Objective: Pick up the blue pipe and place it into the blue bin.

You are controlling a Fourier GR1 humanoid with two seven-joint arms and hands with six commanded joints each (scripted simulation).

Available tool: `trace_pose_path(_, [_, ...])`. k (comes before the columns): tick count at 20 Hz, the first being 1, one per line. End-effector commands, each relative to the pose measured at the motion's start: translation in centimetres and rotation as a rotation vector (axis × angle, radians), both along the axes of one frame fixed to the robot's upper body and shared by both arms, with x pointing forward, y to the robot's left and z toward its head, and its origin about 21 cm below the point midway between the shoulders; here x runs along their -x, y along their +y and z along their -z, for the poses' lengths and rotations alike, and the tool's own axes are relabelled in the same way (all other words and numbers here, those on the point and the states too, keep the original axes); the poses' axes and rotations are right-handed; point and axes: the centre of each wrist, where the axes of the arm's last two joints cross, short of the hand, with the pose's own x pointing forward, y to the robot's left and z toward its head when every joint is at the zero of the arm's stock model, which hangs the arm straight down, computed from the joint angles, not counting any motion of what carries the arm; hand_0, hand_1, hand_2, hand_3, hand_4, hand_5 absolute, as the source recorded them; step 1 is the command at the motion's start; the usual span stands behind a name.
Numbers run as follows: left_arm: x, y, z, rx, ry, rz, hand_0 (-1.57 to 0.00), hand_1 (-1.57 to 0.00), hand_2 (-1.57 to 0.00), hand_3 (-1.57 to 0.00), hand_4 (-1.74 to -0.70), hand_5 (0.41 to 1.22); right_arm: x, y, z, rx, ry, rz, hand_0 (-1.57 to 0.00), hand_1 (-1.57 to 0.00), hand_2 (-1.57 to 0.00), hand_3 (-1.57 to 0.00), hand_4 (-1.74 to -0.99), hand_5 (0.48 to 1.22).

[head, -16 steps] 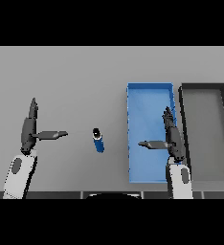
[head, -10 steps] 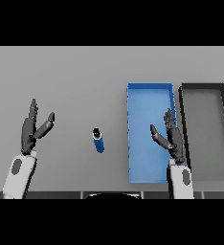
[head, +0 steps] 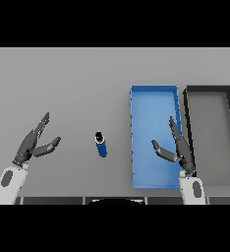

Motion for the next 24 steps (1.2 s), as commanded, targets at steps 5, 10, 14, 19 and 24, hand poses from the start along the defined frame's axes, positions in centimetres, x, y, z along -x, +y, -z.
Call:
trace_pose_path(5, [0.8,-1.8,-0.7,-0.044,0.078,0.179,0.0,0.0,0.0,0.0,-1.04,0.548,-0.1,0.2,0.0,0.0,-0.044,-0.026,0.0,0.0,0.0,0.0,-1.223,0.601])
trace_pose_path(10, [1.7,-4.9,-0.4,-0.064,0.155,0.311,0.0,0.0,0.0,0.0,-1.09,0.48,-0.2,0.1,0.0,-0.005,-0.047,-0.025,0.0,0.0,0.0,0.0,-1.244,0.607])
trace_pose_path(14, [1.8,-7.2,0.5,-0.071,0.163,0.375,0.0,0.0,0.0,0.0,-1.1,0.447,0.3,0.1,0.0,-0.008,-0.045,-0.032,0.0,0.0,0.0,0.0,-1.262,0.617])
trace_pose_path(19, [1.1,-10.4,1.7,-0.055,0.177,0.42,0.0,0.0,0.0,0.0,-1.12,0.446,0.3,0.0,0.0,-0.023,-0.038,-0.018,0.0,0.0,0.0,0.0,-1.271,0.616])
trace_pose_path(24, [-0.1,-13.1,3.5,-0.014,0.224,0.448,0.0,0.0,0.0,0.0,-1.12,0.448,0.7,-0.3,-0.1,-0.025,-0.044,-0.013,0.0,0.0,0.0,0.0,-1.274,0.605])
